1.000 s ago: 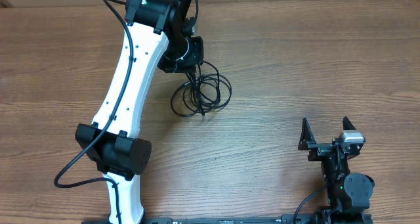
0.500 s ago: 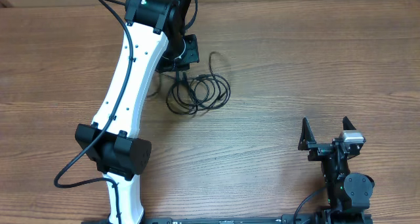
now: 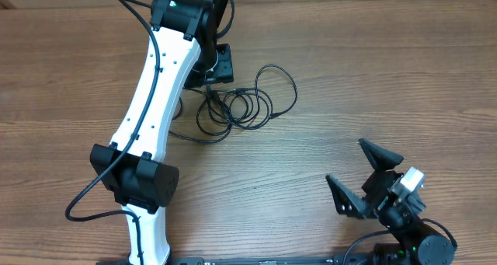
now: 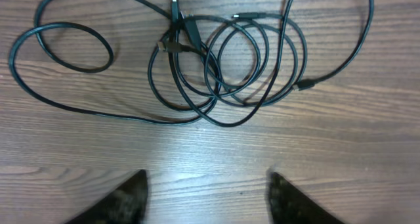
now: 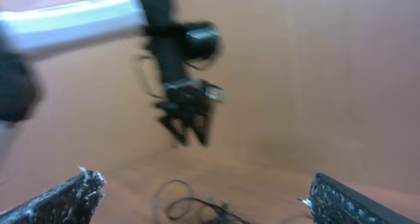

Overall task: Untangle cables
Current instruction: 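Pull the held cable strand left and up, away from the coil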

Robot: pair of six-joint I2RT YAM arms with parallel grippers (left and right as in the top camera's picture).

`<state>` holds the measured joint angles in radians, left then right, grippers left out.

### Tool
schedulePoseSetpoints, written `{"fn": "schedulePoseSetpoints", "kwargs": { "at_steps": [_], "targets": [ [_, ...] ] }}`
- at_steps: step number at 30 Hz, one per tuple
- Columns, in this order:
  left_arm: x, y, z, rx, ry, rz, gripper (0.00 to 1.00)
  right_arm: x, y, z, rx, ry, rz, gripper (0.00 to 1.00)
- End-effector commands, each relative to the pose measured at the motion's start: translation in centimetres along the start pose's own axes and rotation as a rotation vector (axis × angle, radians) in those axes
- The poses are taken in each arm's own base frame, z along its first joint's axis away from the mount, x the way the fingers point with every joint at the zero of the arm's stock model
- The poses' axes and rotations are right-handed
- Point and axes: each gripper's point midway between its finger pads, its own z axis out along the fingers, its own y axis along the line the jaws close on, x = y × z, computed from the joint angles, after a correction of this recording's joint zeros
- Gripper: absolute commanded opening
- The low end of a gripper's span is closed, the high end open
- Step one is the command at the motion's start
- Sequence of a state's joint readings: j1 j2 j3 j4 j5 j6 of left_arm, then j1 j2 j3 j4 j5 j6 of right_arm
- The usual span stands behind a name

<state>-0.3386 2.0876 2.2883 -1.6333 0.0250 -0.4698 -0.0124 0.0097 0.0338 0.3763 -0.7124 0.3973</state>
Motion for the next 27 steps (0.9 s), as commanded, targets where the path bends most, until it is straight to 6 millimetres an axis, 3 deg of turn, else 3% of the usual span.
{"fn": "schedulePoseSetpoints", "kwargs": {
  "at_steps": [1, 4, 6, 8, 16, 19, 22, 23, 25, 27],
  "targets": [
    [0.9, 0.3, 0.5, -0.001, 0.024, -0.001, 0.71, -4.7, 3.2, 0.1, -0.083, -0.033, -0.082, 1.00],
    [1.5, 0.2, 2.0, 0.005, 0.068, -0.007, 0.80, -8.2, 3.5, 0.3, 0.003, -0.001, -0.171, 1.00],
    [2.0, -0.2, 3.4, 0.029, 0.101, -0.018, 0.90, -9.7, 3.4, 0.5, 0.069, 0.088, -0.187, 1.00],
    [2.2, -1.0, 4.5, 0.068, 0.120, -0.030, 0.91, -10.4, 3.1, 0.7, 0.119, 0.191, -0.157, 1.00],
    [3.2, -1.8, 10.0, 0.069, 0.156, -0.188, 0.94, -10.2, 0.4, 2.3, 0.247, 0.576, 0.197, 1.00],
    [3.8, -1.7, 12.0, 0.062, 0.166, -0.215, 0.94, -9.5, 1.0, 3.4, 0.169, 0.630, 0.361, 1.00],
    [4.1, -1.8, 13.6, 0.071, 0.164, -0.218, 0.84, -9.1, 2.1, 4.3, 0.064, 0.651, 0.520, 1.00],
    [4.1, -1.9, 14.5, 0.083, 0.156, -0.219, 0.72, -8.6, 2.0, 4.5, 0.044, 0.673, 0.573, 1.00],
    [4.0, -1.9, 15.0, 0.087, 0.149, -0.222, 0.70, -8.0, 1.7, 4.5, 0.054, 0.694, 0.607, 1.00],
    [4.0, -1.9, 15.4, 0.091, 0.142, -0.227, 0.60, -7.5, 1.4, 4.5, 0.064, 0.715, 0.642, 1.00]
  ]
}}
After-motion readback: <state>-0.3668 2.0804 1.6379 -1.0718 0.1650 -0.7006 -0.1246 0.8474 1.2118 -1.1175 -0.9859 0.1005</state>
